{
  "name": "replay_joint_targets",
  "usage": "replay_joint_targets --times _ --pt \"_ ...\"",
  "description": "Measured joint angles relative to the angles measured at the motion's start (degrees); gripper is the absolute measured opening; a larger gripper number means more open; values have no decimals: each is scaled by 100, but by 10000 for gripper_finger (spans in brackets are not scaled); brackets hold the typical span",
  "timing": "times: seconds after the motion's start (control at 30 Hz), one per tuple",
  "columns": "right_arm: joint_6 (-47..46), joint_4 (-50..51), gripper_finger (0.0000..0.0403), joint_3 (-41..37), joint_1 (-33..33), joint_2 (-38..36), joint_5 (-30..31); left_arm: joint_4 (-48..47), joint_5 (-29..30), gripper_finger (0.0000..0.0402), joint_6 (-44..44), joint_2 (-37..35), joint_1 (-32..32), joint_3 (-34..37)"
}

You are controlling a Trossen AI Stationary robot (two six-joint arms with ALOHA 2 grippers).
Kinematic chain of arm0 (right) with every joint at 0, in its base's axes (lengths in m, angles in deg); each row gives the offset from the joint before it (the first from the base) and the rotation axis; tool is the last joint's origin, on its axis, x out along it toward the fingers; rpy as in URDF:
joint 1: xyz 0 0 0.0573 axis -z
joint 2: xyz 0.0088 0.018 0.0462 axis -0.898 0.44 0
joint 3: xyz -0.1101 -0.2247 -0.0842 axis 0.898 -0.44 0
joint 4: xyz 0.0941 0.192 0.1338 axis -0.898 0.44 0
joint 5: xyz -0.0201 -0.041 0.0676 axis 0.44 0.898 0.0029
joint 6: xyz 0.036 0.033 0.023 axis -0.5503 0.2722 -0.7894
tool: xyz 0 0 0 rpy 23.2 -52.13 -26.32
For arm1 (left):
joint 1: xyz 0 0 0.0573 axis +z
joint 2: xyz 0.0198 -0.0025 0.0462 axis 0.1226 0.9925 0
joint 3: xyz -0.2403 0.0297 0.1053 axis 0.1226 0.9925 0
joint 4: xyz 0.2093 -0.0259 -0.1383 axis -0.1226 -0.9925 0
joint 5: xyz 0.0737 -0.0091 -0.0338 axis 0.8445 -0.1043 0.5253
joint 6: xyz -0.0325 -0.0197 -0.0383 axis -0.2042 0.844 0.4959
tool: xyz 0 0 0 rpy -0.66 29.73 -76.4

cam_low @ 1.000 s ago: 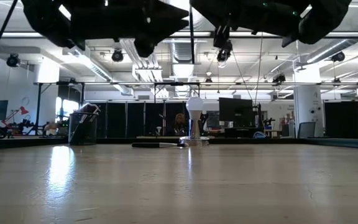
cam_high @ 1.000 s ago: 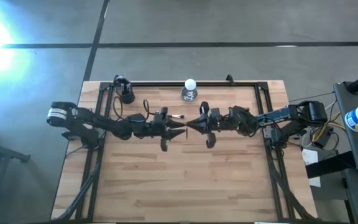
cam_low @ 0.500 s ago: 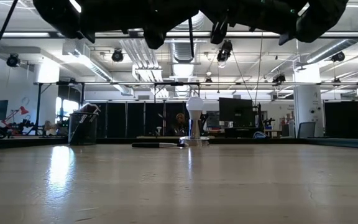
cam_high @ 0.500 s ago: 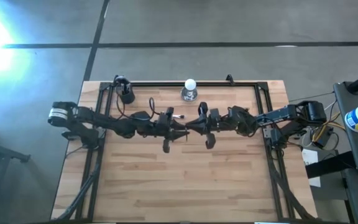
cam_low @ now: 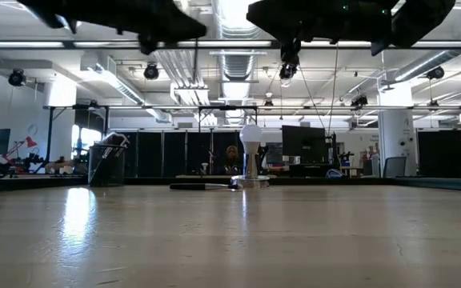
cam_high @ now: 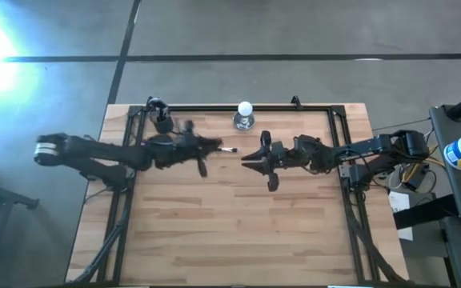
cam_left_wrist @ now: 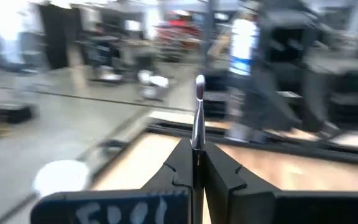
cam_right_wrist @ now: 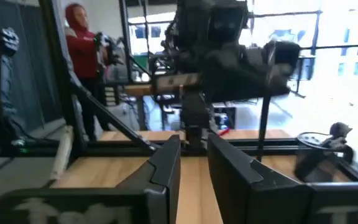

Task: Put items in baskets/containers
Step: Put the black eyeshadow brush into the black brush holder

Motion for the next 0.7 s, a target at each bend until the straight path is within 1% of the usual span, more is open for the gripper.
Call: replay_joint_targets --times 0.1,0.17,0.27,0.37,0.43,0.57,0.7 --pt "159 266 77 -65 2 -130 67 -122 580 12 -106 -617 286 392" --pt "281 290 68 -92 2 -161 169 -191 823 12 -141 -917 674 674" --pt "442 334 47 -166 2 -158 300 -199 854 12 -71 -1153 1585 991" --pt "472 323 23 -173 17 -115 312 -234 551 12 200 -1207 2613 1176" --pt "474 324 12 -174 17 -107 311 -318 462 12 256 -1211 3151 1238" --pt "474 354 9 -184 17 -92 310 -343 532 12 81 -1192 3927 1274" --pt "559 354 8 -184 15 -87 310 -627 658 12 57 -1189 4368 1278"
